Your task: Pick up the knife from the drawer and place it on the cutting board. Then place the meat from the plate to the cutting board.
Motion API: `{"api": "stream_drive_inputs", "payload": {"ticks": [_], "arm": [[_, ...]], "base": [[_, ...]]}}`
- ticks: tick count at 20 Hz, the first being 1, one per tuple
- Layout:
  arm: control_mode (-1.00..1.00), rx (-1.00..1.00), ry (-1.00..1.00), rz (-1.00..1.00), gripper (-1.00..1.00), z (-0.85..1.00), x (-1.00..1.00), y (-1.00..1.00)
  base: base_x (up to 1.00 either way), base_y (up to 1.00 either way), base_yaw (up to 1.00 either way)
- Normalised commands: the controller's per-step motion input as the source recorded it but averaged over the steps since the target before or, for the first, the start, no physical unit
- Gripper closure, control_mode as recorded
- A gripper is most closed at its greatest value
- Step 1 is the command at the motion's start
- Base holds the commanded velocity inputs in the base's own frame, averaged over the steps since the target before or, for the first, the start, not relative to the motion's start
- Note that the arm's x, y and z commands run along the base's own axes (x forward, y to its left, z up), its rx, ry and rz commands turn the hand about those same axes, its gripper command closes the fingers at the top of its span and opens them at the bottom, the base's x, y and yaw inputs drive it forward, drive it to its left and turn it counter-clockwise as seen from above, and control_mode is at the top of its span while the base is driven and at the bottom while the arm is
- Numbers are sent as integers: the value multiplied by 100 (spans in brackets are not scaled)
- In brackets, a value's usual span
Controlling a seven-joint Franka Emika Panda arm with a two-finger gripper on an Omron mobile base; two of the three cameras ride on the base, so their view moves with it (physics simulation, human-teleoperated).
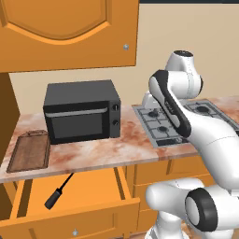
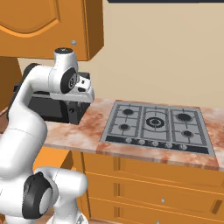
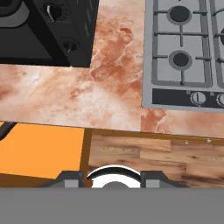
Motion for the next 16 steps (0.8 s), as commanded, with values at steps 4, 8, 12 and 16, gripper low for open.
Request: {"api": "stream_drive_inputs", "payload": {"ticks": [4,8,12,16], "arm": [[-100,0,-6,0,-100,0,-17,0],[-100,0,-15,0,-100,0,-48,10],[-100,0,-2,0,-100,0,-46,14],[-100,0,0,0,-100,0,-45,13]], "base": [[0,0,0],[0,0,0],[0,0,0],[0,0,0]]}}
